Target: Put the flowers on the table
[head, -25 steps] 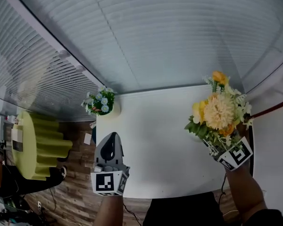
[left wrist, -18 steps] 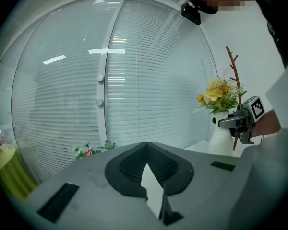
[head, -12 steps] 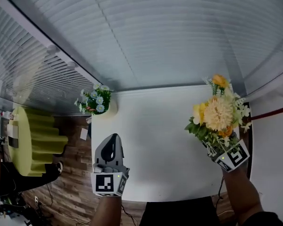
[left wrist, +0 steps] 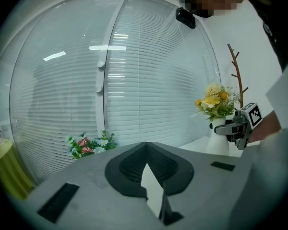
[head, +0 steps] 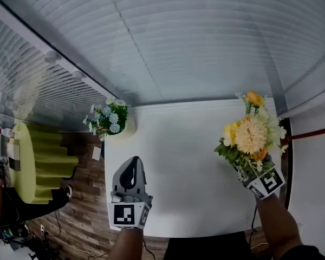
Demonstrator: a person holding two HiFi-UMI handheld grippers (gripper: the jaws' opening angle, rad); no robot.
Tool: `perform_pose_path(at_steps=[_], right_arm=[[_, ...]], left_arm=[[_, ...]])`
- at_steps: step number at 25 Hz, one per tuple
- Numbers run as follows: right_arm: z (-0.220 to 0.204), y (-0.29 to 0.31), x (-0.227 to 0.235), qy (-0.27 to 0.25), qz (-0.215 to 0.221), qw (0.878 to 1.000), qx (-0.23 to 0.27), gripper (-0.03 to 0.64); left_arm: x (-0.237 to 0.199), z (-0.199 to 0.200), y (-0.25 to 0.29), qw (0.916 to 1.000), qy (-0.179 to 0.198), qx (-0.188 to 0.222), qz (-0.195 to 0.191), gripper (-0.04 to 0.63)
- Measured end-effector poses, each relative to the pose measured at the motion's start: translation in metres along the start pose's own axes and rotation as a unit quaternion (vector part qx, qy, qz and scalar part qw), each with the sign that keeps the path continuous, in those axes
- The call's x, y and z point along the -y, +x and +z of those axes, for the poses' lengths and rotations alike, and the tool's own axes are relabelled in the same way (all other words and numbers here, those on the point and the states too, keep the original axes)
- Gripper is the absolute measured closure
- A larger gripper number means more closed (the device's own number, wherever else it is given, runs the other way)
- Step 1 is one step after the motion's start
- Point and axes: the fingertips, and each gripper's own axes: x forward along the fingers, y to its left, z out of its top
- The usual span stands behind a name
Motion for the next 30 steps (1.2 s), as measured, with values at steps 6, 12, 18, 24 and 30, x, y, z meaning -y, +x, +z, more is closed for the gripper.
perform_pose_path(at_steps=[6, 12, 18, 24, 30], right_arm=[[-0.001, 0.003, -0.001, -0.006, 0.0, 1.0, 0.012, 0.359], [-0.004, -0.003, -0.007, -0.02, -0.004, 1.0, 0.004, 0.359], [-0.003, -0.006, -0.01, -0.024, -0.002, 1.0, -0.005, 0.356], [-0.014, -0.009, -0.011, -0.01, 0.006, 1.0, -0.005, 0.331], [-0.016, -0.025, -0.007, 0.001, 0.001, 1.0, -0.008, 0.296]], left_arm=[[-0.005, -0.009, -0.001, 1.0, -0.002, -0.006, 0.003, 0.6], [-0.002, -0.013, -0.01, 0.9999, -0.004, -0.011, 0.011, 0.6], [0.002, -0.01, -0.017, 0.9999, 0.003, -0.012, 0.01, 0.6], [0.01, -0.008, -0.016, 0.9999, 0.009, -0.002, 0.006, 0.6], [0.023, 0.0, -0.02, 0.9999, 0.016, 0.002, 0.002, 0.6]])
